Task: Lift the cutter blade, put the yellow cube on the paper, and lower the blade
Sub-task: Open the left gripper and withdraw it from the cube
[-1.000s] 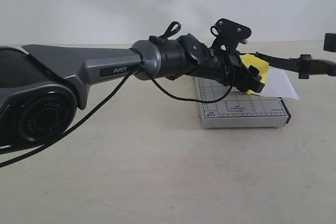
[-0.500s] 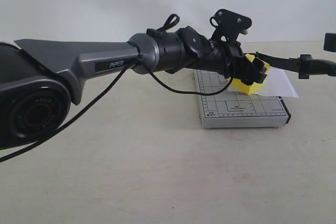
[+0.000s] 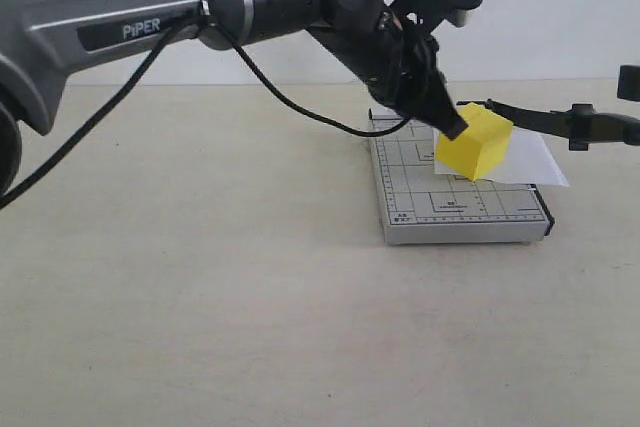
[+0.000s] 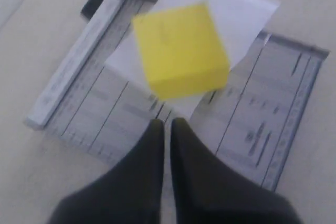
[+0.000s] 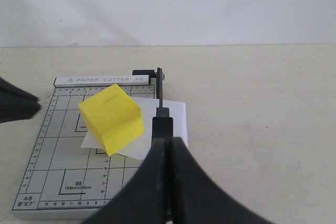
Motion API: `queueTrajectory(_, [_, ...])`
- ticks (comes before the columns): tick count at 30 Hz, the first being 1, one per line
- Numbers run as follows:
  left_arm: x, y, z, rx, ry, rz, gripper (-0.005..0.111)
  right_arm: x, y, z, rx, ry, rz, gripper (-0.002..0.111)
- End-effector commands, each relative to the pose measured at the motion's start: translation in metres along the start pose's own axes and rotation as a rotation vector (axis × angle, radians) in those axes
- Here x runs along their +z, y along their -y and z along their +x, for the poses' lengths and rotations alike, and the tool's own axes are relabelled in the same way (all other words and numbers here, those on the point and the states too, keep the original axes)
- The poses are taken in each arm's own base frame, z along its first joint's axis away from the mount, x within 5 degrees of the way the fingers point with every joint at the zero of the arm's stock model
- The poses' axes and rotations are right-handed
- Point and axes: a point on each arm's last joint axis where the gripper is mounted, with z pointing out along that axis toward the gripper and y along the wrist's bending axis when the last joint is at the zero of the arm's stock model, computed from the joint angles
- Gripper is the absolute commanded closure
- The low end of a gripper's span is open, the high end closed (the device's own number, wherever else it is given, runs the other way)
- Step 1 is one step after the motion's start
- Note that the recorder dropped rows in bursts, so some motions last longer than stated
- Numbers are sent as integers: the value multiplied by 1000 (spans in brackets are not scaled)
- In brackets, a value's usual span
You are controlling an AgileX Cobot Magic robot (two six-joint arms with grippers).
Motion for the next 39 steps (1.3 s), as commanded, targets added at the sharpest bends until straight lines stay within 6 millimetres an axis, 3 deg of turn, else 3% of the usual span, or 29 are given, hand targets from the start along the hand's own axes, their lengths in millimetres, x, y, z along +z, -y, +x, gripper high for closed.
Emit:
queueTrajectory(1, [-34,-36,9,-75,-111,-123,102,-1,1,-1,-5,-4,8,108])
queueTrajectory(8, [-91,-71,19,-265,-61,-193,102,-1,2,1,-5,-27,24,108])
queueTrajectory(14, [-123,-81,76,-339,-26,-282,102,-1,2,1,-5,-28,25,108])
queueTrajectory(16, [-150,-89,98,-397,114,-380,102,-1,3,1,-14,-27,27,108])
queueTrajectory(20, [-237,-101,144,-531,512,-649,102,-1,3,2,-16,-29,29,108])
queueTrajectory(22, [-273,-100,178,-549,571,-778,102,-1,3,2,-16,-31,30,108])
queueTrajectory(24, [-301,-88,212,-526,475,-871,102,-1,3,2,-16,-31,30,108])
queueTrajectory(27, [-320,-57,249,-427,242,-912,102,-1,3,1,-36,-29,32,108])
queueTrajectory(34, [-350,25,277,-548,490,-978,102,-1,5,4,-38,-53,51,108])
queueTrajectory(39, [-367,83,298,-525,574,-1018,102,-2,6,6,-34,-75,65,108])
